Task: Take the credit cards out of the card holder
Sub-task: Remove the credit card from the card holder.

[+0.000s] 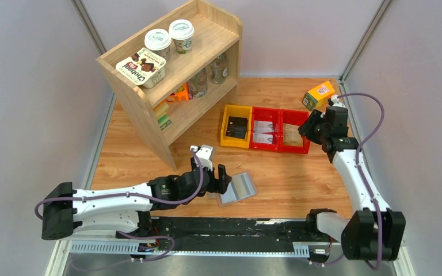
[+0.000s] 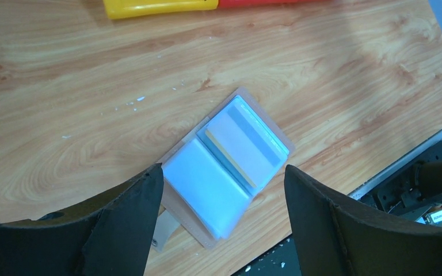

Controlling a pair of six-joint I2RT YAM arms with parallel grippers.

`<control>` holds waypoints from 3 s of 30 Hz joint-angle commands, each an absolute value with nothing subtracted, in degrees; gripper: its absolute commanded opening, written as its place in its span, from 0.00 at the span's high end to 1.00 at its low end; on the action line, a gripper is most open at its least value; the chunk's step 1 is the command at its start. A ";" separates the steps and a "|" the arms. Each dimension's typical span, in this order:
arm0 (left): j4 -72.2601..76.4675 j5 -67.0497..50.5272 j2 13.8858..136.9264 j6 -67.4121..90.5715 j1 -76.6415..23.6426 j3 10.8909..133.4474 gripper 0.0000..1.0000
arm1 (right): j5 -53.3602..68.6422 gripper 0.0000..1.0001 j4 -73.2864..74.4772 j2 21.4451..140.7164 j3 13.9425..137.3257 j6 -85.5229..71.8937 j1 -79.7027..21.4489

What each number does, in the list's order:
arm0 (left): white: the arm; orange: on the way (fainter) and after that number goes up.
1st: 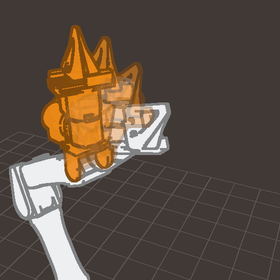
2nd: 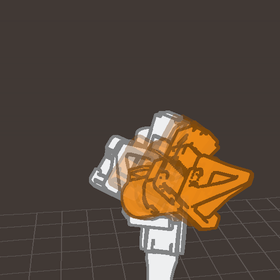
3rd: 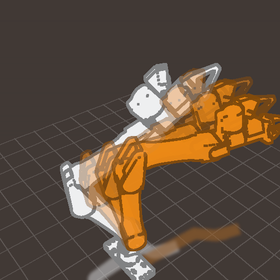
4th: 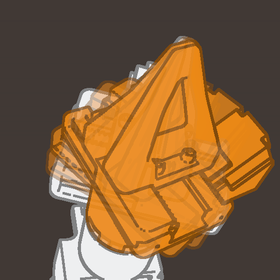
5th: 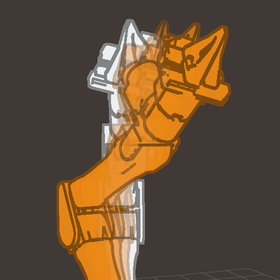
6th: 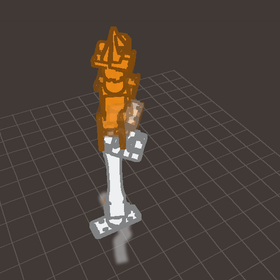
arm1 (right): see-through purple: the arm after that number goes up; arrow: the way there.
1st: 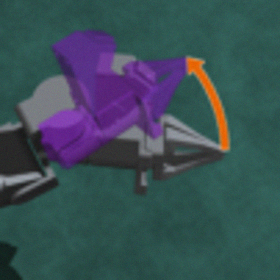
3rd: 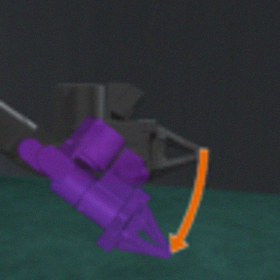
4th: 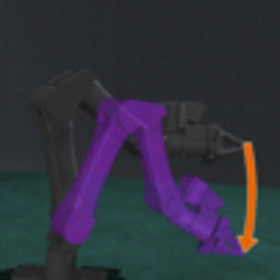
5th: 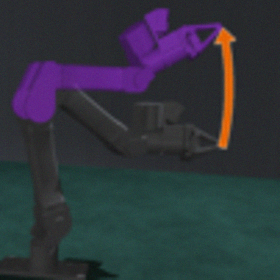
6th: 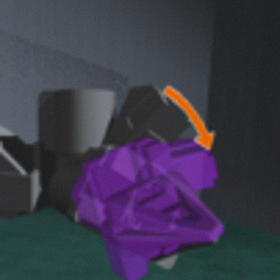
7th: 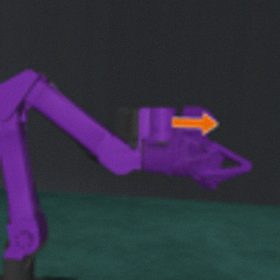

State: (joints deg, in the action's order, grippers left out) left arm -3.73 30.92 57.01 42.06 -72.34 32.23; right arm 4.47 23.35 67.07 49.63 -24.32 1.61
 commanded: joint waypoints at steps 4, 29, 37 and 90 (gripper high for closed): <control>-10.37 27.52 63.89 51.32 -72.25 37.79 0.17 | 7.29 0.54 29.27 54.51 47.12 -26.89 -9.03; -12.65 21.27 70.58 63.55 -68.38 37.60 0.52 | 7.03 0.59 16.17 69.60 35.25 -37.35 -42.80; -10.46 18.28 75.76 62.66 -68.29 40.52 0.53 | 7.47 0.60 15.38 73.47 35.42 -37.62 -43.42; 3.78 7.38 80.16 72.42 -61.52 27.77 0.63 | 16.61 0.89 7.12 72.15 34.45 -40.16 -45.00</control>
